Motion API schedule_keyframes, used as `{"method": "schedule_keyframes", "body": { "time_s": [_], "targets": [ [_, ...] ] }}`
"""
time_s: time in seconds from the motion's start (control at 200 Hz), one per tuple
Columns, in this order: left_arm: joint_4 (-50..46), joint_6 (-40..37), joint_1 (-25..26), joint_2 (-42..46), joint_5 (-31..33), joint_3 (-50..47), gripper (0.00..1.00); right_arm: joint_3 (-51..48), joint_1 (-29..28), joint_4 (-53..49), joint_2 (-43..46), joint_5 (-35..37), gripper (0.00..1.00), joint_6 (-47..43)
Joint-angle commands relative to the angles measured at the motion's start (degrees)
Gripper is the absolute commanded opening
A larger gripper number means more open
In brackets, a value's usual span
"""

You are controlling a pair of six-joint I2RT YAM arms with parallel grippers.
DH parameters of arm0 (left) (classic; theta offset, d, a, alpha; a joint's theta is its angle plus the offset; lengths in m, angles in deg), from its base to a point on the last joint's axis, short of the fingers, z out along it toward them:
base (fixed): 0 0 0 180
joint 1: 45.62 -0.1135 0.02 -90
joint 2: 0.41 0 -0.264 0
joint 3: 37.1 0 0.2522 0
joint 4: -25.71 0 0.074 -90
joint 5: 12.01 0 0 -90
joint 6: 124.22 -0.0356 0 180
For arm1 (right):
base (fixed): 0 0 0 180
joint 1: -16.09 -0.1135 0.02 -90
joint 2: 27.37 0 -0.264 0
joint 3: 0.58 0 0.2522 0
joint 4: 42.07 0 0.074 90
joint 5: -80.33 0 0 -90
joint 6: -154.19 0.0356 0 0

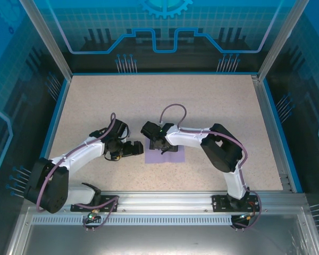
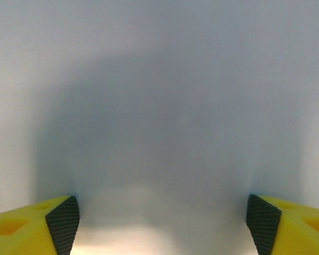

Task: Fold a paper plane with a square sheet of paper (pick it up from the middle)
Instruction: First fold in half a square sheet of paper at the center of the table.

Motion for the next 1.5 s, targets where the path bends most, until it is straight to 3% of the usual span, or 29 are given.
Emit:
{"method": "schedule_keyframes", "body": {
  "time_s": [0.0, 0.245, 0.645, 1.025, 1.281, 1.406, 1.496],
  "targets": [
    [-0.3, -0.4, 0.6, -0.9, -1.4, 0.2, 0.99, 0.4, 0.7, -0.7, -4.1, -1.8, 0.83, 0.0],
    [-0.5, -0.5, 1.1, -1.6, -0.9, 0.3, 0.99, 0.3, 0.5, -0.4, -3.0, -0.6, 0.77, -0.9],
    [-1.4, -0.6, 1.2, -1.2, -0.4, 1.1, 0.99, 2.0, -0.9, -0.2, 0.0, 2.6, 0.49, -4.0],
    [-3.5, -0.1, 1.2, 2.5, 1.2, 2.4, 0.99, -0.1, -2.1, 4.2, 5.7, 3.4, 0.29, -5.7],
    [-6.2, 0.5, -1.9, 9.6, -1.5, 4.2, 0.99, -3.0, -2.3, 14.1, 13.6, -3.8, 0.25, -7.6],
    [-7.3, 0.1, -2.4, 13.1, -3.2, 6.3, 0.99, -9.8, -0.8, 24.2, 20.3, -10.9, 0.23, -8.1],
    [-6.6, 0.8, -2.5, 14.1, -6.2, 7.3, 0.99, -15.7, 1.8, 33.5, 23.8, -19.8, 0.23, -7.9]
  ]
}}
